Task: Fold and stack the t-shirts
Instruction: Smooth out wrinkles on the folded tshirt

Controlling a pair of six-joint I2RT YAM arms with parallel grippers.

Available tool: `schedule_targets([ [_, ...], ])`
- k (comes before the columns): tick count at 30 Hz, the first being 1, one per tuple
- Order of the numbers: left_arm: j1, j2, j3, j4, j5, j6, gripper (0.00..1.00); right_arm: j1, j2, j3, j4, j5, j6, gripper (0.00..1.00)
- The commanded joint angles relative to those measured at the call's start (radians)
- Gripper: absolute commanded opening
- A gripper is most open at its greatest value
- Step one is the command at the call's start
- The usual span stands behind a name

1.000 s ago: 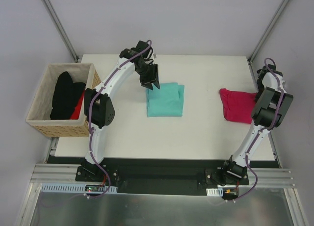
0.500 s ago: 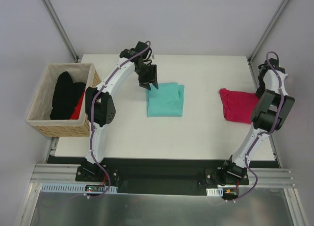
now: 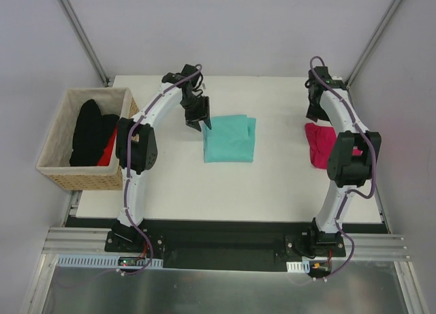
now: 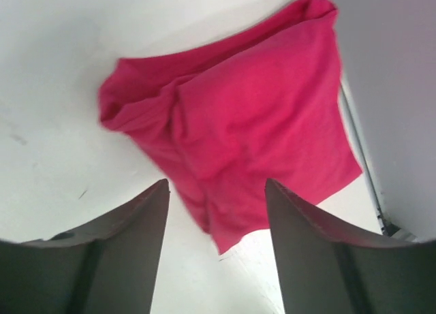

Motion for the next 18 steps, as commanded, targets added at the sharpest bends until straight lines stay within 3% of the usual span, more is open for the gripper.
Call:
schedule_targets([
  [1,0.001,-0.035,-0.033,0.008,-0.014,0.026,0.45,0.056,0.022,-0.001,-0.017,0.006,-0.018,0.69],
  [10,0.006,-0.024,-0.108,0.045,-0.021,0.025,0.46,0.18,0.108,0.12,-0.072,-0.016,-0.042,0.74],
  [18,0.021,0.008,-0.107,0.068,-0.014,0.02,0.46,0.318,0.16,0.177,-0.106,0.033,-0.044,0.66],
])
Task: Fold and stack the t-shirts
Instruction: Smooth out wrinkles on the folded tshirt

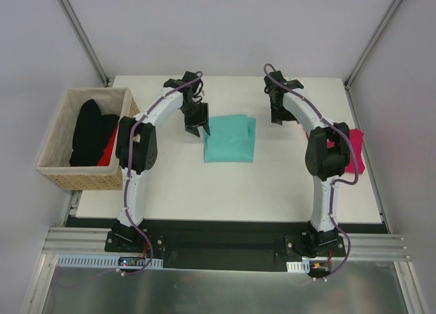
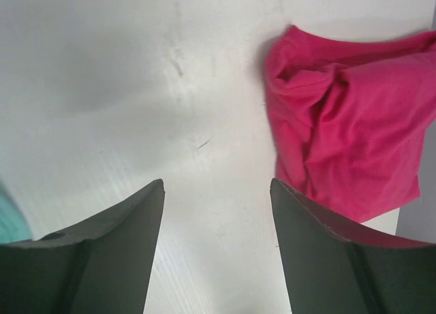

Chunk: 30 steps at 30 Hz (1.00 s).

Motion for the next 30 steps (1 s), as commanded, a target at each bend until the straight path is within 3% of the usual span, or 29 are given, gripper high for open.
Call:
schedule_targets([
  [1,0.015,0.013,0.006,0.01,0.003,0.017,0.46,0.088,0.006,0.063,-0.055,0.052,-0.009,0.65],
  [13,0.029,0.047,0.0,0.013,0.009,0.03,0.46,0.254,0.042,0.152,-0.103,0.086,0.004,0.63],
  [30,0.033,0.067,-0.02,0.026,0.032,0.036,0.46,0.286,0.059,0.136,-0.078,-0.018,0.05,0.66],
])
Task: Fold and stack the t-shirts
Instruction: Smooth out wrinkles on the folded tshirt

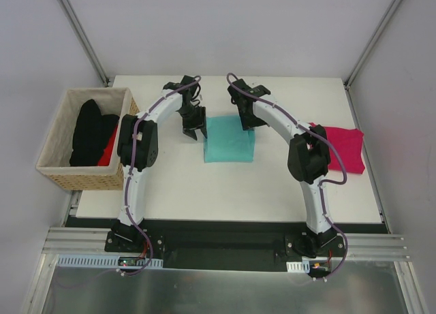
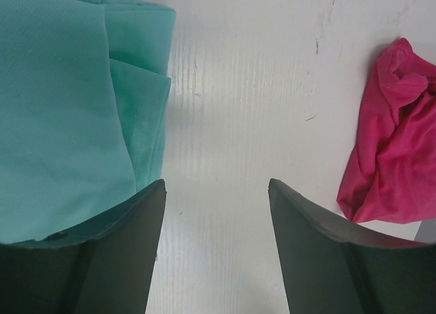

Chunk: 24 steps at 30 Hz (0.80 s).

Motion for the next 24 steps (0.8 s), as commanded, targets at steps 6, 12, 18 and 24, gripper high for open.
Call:
schedule_targets([
  [6,0.007,0.047,0.018,0.01,0.056,0.0,0.45,0.002,-0.017,0.004,0.01,-0.06,0.02,0.67],
  [12,0.005,0.076,0.033,0.011,0.068,-0.004,0.45,0.004,-0.03,-0.024,0.022,-0.08,0.027,0.68],
  [18,0.005,0.084,0.036,0.016,0.069,-0.008,0.45,0.004,-0.025,-0.036,0.036,-0.088,0.016,0.68],
  [24,0.004,0.09,0.032,0.014,0.073,-0.011,0.45,0.004,-0.014,-0.061,0.042,-0.115,0.027,0.68],
])
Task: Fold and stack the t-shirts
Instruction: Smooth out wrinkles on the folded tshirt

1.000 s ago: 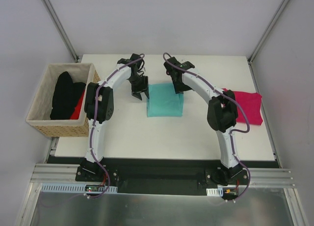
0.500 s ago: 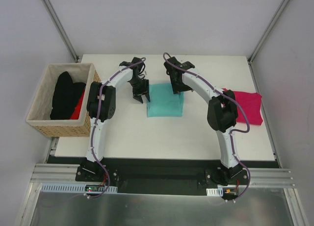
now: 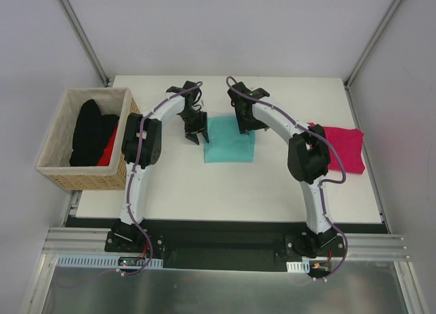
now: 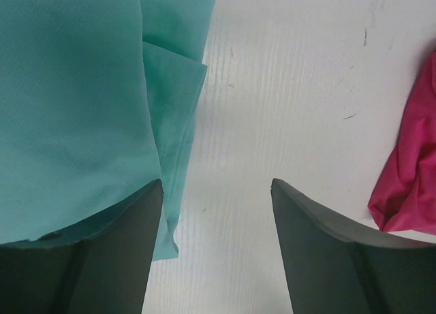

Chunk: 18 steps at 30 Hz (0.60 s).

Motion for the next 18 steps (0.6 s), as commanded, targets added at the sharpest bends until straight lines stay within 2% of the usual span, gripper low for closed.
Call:
schedule_targets([
  [1,0.004,0.008,0.025,-0.005,0.017,-0.008,0.45,0.004,-0.013,-0.019,0.002,-0.025,0.02,0.68],
  [18,0.004,-0.015,-0.004,-0.005,0.011,-0.01,0.44,0.002,0.006,-0.046,0.036,-0.062,0.032,0.67],
])
